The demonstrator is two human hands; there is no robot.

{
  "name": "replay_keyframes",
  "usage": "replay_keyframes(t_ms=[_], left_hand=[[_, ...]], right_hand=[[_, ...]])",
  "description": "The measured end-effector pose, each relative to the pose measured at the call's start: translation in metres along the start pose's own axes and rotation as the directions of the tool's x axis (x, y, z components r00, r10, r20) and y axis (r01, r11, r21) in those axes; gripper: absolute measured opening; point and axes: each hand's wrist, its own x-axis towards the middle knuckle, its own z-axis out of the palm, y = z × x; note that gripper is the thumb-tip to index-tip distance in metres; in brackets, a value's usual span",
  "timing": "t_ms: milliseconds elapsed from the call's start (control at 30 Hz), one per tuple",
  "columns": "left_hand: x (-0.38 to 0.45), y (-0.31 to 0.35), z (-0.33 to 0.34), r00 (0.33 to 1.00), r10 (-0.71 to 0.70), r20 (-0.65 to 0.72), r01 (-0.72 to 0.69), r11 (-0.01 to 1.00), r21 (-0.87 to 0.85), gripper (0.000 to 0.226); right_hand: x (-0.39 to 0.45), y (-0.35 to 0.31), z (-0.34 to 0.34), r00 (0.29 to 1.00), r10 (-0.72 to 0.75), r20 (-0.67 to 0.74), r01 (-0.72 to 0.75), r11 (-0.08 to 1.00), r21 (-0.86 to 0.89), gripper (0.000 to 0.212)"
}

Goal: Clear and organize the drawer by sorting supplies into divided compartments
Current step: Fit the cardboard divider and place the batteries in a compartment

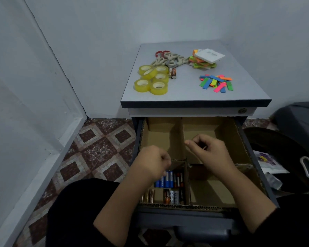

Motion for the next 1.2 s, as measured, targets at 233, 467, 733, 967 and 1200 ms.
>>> replay_keyframes(t_ms=[233,467,733,967,1200], left_hand=[[0.028,0.046,-0.047,0.758,0.287,-0.585,-0.353,0.936,0.001,0.018],[0.102,0.073,-0.095,0.594,0.267,-0.759,-0.348,0.936,0.056,0.021],[0.119,0.086,-0.110,0.587,0.282,-0.759,-0.346,0.935,0.079,0.023],[0.125,0.087,-0.103,0.585,0.301,-0.753,-0.343,0.933,0.107,0.023],[0.142,0.101,-0.108,0.662,0.467,-0.585,-0.205,0.865,0.459,0.027]], right_hand=[[0.062,-0.049,-0.016,0.870,-0.391,-0.300,0.325,0.913,-0.247,0.014],[0.168,-0.074,-0.016,0.950,-0.302,-0.079,0.225,0.838,-0.497,0.045],[0.212,-0.073,-0.016,0.932,-0.347,0.107,0.328,0.681,-0.655,0.034],[0.194,-0.073,-0.017,0.926,-0.377,-0.004,0.260,0.647,-0.717,0.025],[0.159,-0.071,-0.026,0.954,-0.300,-0.014,0.182,0.616,-0.767,0.030]])
